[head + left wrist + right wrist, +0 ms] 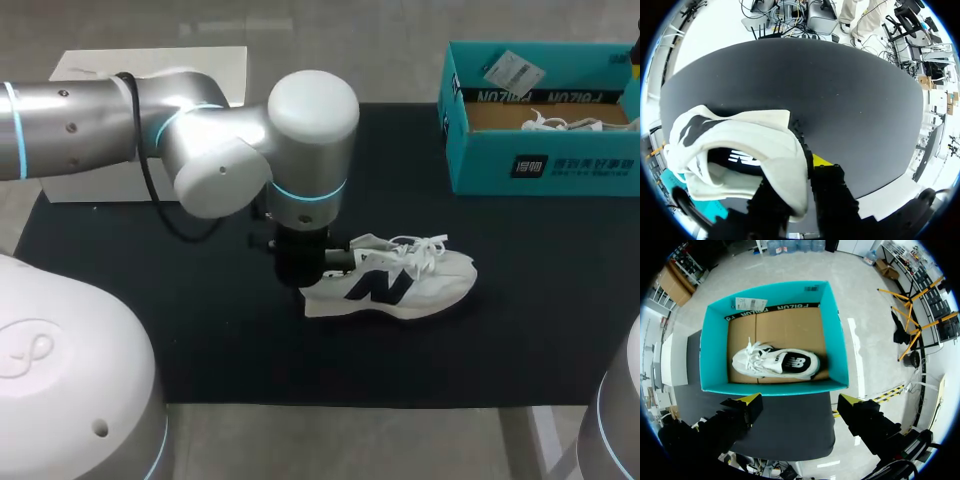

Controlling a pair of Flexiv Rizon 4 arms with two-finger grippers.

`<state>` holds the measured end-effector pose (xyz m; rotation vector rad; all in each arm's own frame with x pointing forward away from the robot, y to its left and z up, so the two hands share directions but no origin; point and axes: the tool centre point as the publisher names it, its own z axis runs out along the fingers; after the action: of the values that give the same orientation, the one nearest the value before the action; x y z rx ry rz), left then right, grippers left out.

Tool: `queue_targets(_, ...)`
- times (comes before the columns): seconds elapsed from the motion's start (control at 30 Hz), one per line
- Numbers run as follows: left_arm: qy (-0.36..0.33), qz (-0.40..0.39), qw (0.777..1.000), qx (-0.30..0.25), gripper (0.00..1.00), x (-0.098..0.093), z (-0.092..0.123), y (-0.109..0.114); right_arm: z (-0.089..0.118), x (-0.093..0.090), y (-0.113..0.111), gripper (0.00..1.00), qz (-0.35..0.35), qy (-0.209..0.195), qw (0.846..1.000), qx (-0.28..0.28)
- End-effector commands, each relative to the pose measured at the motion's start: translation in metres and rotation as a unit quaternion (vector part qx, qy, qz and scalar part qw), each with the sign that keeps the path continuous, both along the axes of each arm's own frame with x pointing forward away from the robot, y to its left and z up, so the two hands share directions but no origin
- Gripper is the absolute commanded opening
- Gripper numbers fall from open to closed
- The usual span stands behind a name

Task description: Take the shoe out of the shoebox, open the shoe tongue, remove and reinsert the insole, then place the shoe into the shoebox

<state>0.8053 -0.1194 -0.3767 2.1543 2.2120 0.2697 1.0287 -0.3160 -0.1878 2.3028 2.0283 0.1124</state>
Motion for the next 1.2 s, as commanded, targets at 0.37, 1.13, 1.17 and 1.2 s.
queue_targets(0.37,-0.007,0.01,1.0,-0.002,0.0,0.01,-0.017,-0.008,0.0,0.001,0.0,1.0,0.0,0.001,1.0,0.0)
queue_targets(1.13,0.044,0.065,0.989,-0.123,1.0,-0.002,0.041,-0.01,0.0,0.001,0.0,1.0,0.0,0.001,1.0,0.0)
queue_targets(1.17,0.05,0.075,0.988,-0.129,1.0,-0.002,0.043,-0.01,0.0,0.001,0.0,1.0,0.0,0.001,1.0,0.0)
queue_targets(1.2,0.057,0.089,0.984,-0.146,1.0,-0.002,0.046,-0.009,0.0,0.001,0.0,1.0,0.0,0.001,1.0,0.0)
